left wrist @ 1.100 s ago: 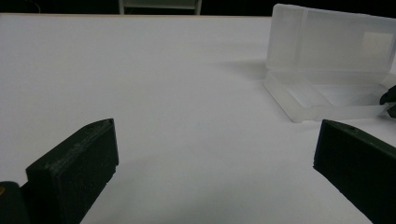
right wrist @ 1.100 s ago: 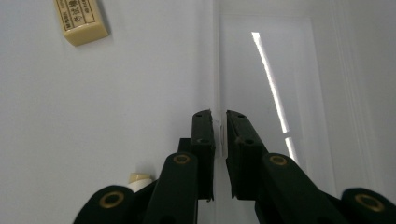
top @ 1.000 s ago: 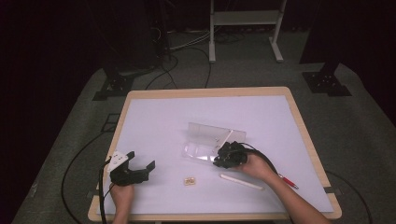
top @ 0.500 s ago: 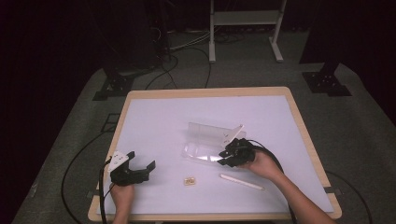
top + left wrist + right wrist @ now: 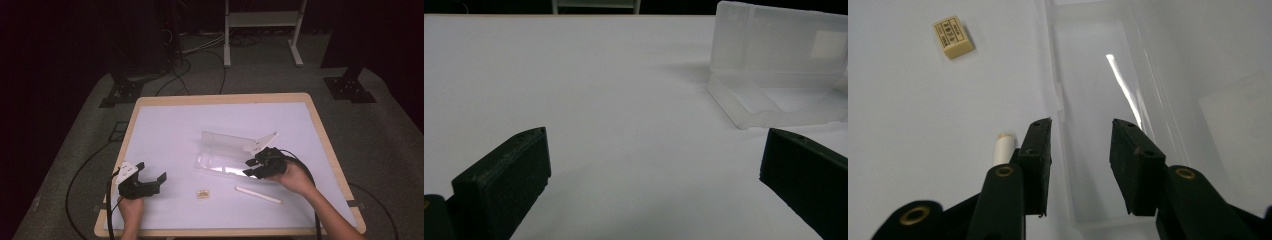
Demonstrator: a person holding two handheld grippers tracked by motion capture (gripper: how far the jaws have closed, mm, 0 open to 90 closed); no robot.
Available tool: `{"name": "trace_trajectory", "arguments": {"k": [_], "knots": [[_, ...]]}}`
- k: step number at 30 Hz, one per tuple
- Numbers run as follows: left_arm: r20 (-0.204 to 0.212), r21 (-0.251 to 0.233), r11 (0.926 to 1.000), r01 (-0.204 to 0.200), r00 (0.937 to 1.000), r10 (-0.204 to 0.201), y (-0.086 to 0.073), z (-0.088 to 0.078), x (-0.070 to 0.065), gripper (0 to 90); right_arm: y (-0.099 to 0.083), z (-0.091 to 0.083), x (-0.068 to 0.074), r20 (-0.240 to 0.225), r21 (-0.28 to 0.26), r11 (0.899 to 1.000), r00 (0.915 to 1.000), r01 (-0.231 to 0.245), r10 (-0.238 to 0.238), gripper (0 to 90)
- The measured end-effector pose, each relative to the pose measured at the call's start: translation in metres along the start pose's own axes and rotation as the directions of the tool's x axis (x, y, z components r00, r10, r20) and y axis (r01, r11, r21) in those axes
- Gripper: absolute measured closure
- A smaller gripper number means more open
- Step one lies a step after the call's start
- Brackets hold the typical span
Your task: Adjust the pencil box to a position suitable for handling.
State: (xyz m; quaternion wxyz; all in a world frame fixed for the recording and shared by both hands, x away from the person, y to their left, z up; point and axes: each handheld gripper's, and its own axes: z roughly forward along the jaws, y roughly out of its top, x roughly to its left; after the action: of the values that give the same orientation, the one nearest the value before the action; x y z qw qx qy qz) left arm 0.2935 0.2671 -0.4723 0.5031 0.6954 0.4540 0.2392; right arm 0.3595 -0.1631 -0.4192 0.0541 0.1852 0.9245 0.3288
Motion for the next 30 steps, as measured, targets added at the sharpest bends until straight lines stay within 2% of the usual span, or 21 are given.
{"name": "trace_trajectory", "arguments": {"k": [5, 15, 30], "knots": [[-0.001, 0.002, 1.0000, -0.001, 1.0000, 0.001, 0.000, 0.000, 0.000, 0.0, -0.007, -0.010, -0.002, 0.010, -0.016, 0.999, 0.9996, -0.028, 0.028, 57.1], [-0.002, 0.002, 1.0000, -0.001, 1.0000, 0.001, 0.000, 0.000, 0.000, 0.0, -0.020, -0.026, -0.002, 0.032, -0.023, 0.999, 0.9983, -0.048, 0.049, 54.1], [-0.007, -0.001, 1.0000, 0.001, 1.0000, -0.001, 0.000, -0.001, -0.001, 0.0, -0.045, -0.043, -0.006, 0.046, -0.045, 0.993, 0.9931, -0.106, 0.108, 46.9]]}}
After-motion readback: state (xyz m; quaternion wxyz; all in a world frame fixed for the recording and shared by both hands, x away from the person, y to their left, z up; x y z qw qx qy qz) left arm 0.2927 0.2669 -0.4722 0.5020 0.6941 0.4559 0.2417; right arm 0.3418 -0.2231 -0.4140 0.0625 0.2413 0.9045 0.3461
